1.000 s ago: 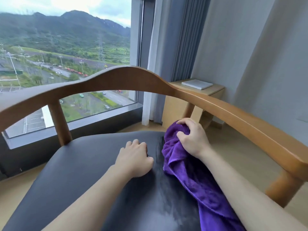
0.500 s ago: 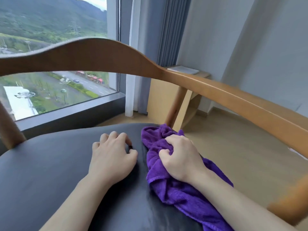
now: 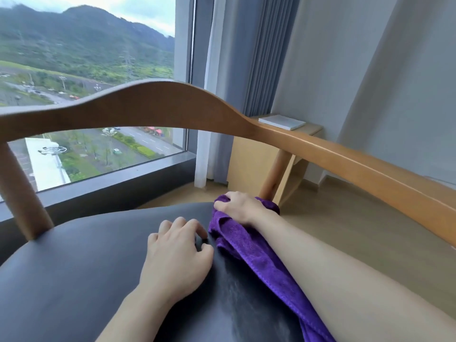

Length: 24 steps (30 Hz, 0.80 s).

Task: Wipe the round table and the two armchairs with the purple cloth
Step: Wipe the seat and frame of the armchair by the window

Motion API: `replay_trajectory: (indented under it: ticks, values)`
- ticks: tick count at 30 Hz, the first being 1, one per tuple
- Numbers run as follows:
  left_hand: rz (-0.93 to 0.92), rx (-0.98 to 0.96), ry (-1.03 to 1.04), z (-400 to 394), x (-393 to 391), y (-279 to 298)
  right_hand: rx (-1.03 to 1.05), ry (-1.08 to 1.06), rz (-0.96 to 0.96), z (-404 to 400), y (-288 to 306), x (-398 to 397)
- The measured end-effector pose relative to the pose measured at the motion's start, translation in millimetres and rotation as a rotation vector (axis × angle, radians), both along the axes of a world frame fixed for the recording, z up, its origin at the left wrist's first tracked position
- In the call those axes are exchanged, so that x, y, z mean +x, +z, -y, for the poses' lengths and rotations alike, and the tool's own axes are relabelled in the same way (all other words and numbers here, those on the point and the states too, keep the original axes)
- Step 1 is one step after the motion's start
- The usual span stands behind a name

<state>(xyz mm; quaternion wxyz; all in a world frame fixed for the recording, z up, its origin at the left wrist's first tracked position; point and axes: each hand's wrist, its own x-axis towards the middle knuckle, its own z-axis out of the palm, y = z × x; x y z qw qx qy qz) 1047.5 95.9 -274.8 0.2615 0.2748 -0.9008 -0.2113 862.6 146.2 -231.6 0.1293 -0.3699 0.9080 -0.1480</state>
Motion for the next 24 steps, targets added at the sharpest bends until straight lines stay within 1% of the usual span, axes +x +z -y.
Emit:
replay_trajectory:
  ticks: [5, 9, 12, 13, 14, 16, 17, 20, 24]
  values:
    - [0.002, 0.001, 0.004, -3.5, -1.2, 2.3, -0.008, -0.048, -0.084, -41.9, 1.2, 18.5]
    - [0.036, -0.013, -0.010, -5.7, -1.8, 3.2, 0.035, -0.101, -0.265, -84.5, -1.1, 32.5]
    - [0.055, -0.033, -0.013, -6.5, -1.3, 4.5, -0.042, -0.097, -0.333, -84.6, -4.2, 41.8]
    - [0.053, -0.037, -0.014, -6.0, -1.3, 4.4, -0.083, -0.045, -0.310, -78.3, -4.8, 39.9]
    - [0.048, -0.038, -0.015, -6.1, -1.0, 4.2, -0.103, 0.036, -0.245, -69.9, -4.4, 35.1]
    - [0.041, -0.028, -0.019, -5.4, -0.6, 4.0, -0.056, 0.154, -0.067, -49.4, 1.0, 21.1]
    - [0.040, -0.022, -0.023, -5.2, -0.3, 3.5, -0.034, 0.167, -0.007, -41.5, 4.0, 13.6]
    - [0.050, -0.032, -0.053, -4.3, 4.2, 2.0, -0.088, 0.059, 0.053, -25.9, 2.5, -2.5]
    - [0.037, 0.013, -0.087, -2.2, 9.1, 3.5, -0.099, -0.016, 0.010, -30.7, -5.1, 6.8]
